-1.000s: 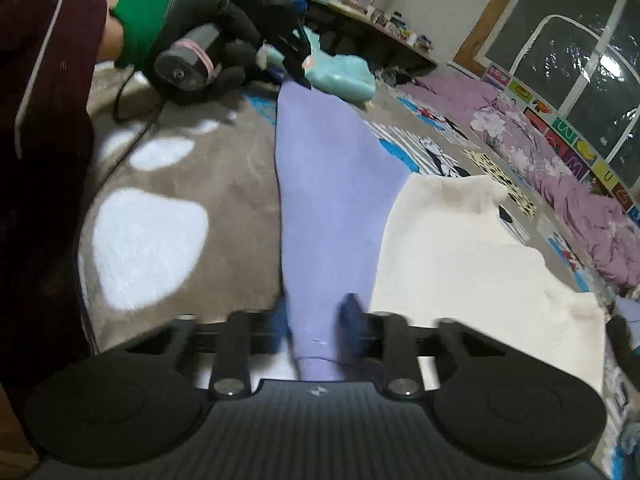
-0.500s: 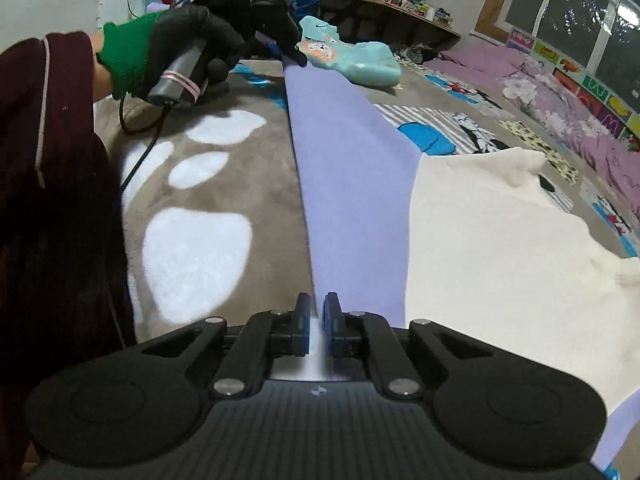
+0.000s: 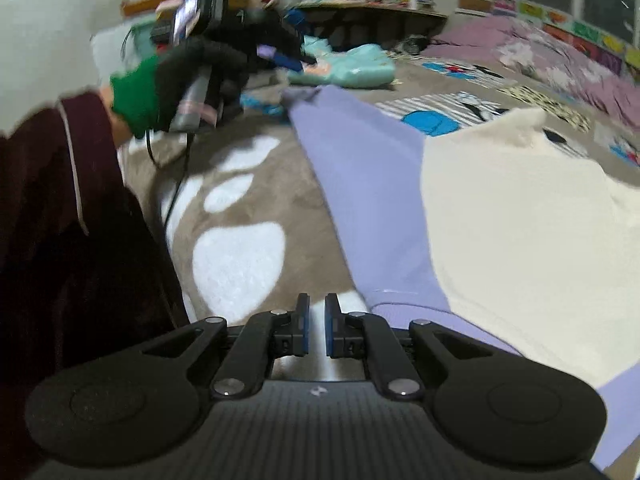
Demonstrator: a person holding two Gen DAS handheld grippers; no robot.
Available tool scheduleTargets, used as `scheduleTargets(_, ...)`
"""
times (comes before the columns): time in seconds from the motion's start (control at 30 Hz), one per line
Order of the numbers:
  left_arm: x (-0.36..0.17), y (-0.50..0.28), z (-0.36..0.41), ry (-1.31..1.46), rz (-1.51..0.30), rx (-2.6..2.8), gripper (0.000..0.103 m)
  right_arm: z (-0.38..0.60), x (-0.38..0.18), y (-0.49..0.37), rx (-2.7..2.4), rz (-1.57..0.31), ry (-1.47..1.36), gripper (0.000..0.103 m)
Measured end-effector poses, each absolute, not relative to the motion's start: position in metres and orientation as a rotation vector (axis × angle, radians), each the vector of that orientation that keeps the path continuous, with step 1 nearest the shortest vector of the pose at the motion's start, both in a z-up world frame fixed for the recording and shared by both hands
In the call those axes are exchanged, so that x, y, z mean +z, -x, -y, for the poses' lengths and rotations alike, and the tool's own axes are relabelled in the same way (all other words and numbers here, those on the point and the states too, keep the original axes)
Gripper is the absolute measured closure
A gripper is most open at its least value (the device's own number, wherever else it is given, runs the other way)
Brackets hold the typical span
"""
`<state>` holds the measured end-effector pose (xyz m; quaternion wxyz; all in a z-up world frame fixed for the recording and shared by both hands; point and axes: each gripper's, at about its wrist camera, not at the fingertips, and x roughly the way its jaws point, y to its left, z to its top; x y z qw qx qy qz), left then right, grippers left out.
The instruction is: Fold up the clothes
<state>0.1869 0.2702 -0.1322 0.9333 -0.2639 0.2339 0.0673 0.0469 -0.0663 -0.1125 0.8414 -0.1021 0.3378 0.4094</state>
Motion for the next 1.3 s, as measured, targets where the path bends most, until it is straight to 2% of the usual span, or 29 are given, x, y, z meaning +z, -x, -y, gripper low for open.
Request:
scheduleTargets(0.03,-0.139,-0.197,-0.265,0.531,-0.544,0.116,0.057,0.073,-0.111,-0.049,0.86,-0.714,0.174,0.093)
scheduleTargets(0.07,-0.146,-0.204,-0.261,0.519,-0.593,0.11,0.04,0.08,-0.108,-0.05,0.854,-0.713,0.131,0.093)
scheduleTargets(0.17,-0.148,-0.21,-0.254,0.514,-0.6,0.178,0.042,0.112,-0.099,-0.056,0.822,-0.693,-0.01,0.092)
scheduleTargets(0.23,-0.139,-0.206,-0.247,0.526,-0.556,0.183,0.043,0.143,-0.092,-0.062,0.766,-0.66,-0.124,0.085)
scheduleTargets(0.33,-0.126,-0.204,-0.231,0.507,-0.495,0.131,0.043,0.205,-0.089,-0.079,0.624,-0.592,-0.36,0.085)
scheduleTargets(0.5,-0.115,-0.207,-0.177,0.439,-0.447,-0.008,0.043,0.306,-0.121,-0.113,0.264,-0.519,-0.709,0.08)
scheduleTargets(0.57,-0.113,-0.211,-0.15,0.405,-0.456,-0.083,0.043,0.328,-0.136,-0.123,0.168,-0.513,-0.764,0.068)
scheduleTargets(0.63,-0.114,-0.216,-0.124,0.349,-0.484,-0.126,0.043,0.341,-0.147,-0.13,0.124,-0.504,-0.791,0.049)
scheduleTargets(0.7,-0.117,-0.22,-0.1,0.313,-0.508,-0.165,0.043,0.347,-0.156,-0.138,0.108,-0.497,-0.806,0.04)
scheduleTargets(0.93,-0.121,-0.224,-0.055,0.278,-0.531,-0.235,0.043,0.34,-0.166,-0.175,0.094,-0.519,-0.806,0.039)
scheduleTargets(0.97,-0.122,-0.225,-0.052,0.278,-0.53,-0.245,0.043,0.337,-0.165,-0.18,0.102,-0.521,-0.796,0.04)
scheduleTargets(1.0,-0.123,-0.226,-0.05,0.276,-0.526,-0.248,0.043,0.334,-0.164,-0.185,0.116,-0.519,-0.78,0.05)
scheduleTargets(1.03,-0.124,-0.226,-0.048,0.273,-0.523,-0.25,0.043,0.331,-0.161,-0.189,0.129,-0.51,-0.754,0.081)
scheduleTargets(1.07,-0.125,-0.226,-0.047,0.272,-0.521,-0.252,0.043,0.326,-0.156,-0.191,0.132,-0.498,-0.718,0.09)
scheduleTargets(1.1,-0.126,-0.227,-0.049,0.281,-0.522,-0.251,0.043,0.321,-0.149,-0.192,0.126,-0.487,-0.678,0.092)
scheduleTargets(1.3,-0.128,-0.229,-0.075,0.379,-0.512,-0.226,0.043,0.263,-0.116,-0.199,0.186,-0.47,-0.379,0.094)
